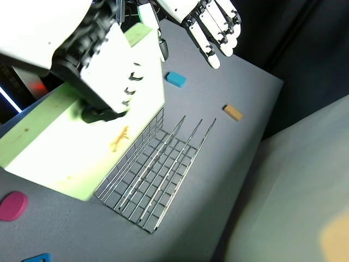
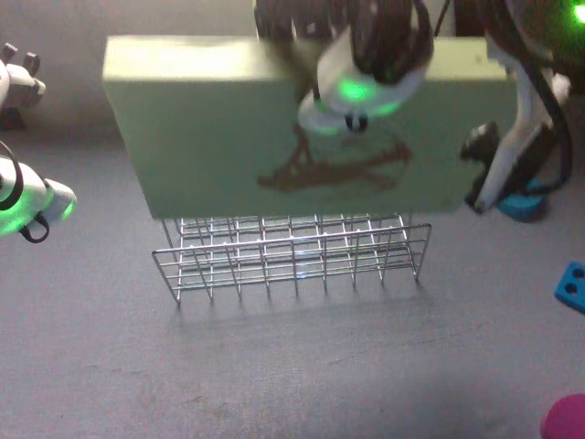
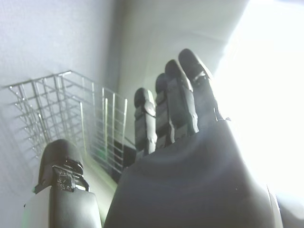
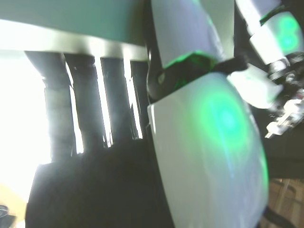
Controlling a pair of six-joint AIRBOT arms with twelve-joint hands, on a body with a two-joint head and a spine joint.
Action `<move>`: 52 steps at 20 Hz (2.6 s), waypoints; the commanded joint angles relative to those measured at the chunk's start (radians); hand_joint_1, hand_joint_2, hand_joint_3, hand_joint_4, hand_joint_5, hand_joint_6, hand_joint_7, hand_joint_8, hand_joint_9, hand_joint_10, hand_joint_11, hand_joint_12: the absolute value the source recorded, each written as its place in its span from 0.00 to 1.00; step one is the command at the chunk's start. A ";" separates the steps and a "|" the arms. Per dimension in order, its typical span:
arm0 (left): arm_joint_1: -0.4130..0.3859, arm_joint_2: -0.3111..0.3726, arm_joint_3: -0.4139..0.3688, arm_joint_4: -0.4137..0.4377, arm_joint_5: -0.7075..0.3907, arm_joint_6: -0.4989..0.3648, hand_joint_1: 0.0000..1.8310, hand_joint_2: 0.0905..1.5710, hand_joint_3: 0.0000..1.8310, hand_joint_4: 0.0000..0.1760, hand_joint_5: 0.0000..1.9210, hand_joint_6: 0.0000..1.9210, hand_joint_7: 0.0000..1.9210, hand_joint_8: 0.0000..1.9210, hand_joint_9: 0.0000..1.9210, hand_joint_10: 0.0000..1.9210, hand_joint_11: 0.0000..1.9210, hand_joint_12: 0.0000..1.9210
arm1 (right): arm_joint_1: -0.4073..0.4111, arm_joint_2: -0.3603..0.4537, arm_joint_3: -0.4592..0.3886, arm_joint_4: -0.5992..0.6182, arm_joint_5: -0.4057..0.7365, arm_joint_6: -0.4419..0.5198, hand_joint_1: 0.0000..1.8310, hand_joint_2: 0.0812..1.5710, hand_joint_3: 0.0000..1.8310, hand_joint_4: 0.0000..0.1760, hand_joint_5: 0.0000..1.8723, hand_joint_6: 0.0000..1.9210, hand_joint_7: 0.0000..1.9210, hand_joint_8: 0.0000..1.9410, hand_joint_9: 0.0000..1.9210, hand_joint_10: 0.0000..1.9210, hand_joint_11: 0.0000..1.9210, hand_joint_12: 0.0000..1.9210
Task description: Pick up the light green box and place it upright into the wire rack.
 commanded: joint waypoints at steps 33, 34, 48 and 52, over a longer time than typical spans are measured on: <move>-0.006 0.005 0.000 0.058 -0.022 0.019 0.14 0.71 0.00 0.40 0.15 0.00 0.11 0.00 0.13 0.00 0.00 0.37 | -0.160 -0.169 0.197 -0.196 0.115 0.087 0.74 0.72 0.00 0.00 0.44 0.53 0.47 0.59 0.44 0.73 0.39 0.78; -0.006 0.005 -0.001 0.058 -0.022 0.019 0.14 0.71 0.00 0.40 0.15 0.00 0.11 0.00 0.13 0.00 0.00 0.37 | -0.168 -0.173 0.200 -0.201 0.118 0.087 0.74 0.72 0.00 0.00 0.43 0.54 0.47 0.59 0.44 0.73 0.39 0.78; -0.006 0.005 0.005 0.041 -0.022 0.018 0.15 0.70 0.00 0.40 0.15 0.00 0.11 0.00 0.12 0.00 0.00 0.35 | -0.278 -0.212 0.249 -0.228 0.128 0.074 0.74 0.72 0.00 0.00 0.43 0.54 0.48 0.58 0.44 0.73 0.39 0.79; -0.008 0.005 0.001 0.041 -0.022 0.016 0.16 0.70 0.00 0.39 0.15 0.00 0.11 0.00 0.11 0.00 0.00 0.34 | -0.313 -0.221 0.263 -0.262 0.131 0.095 0.74 0.72 0.00 0.00 0.44 0.53 0.47 0.59 0.45 0.72 0.39 0.79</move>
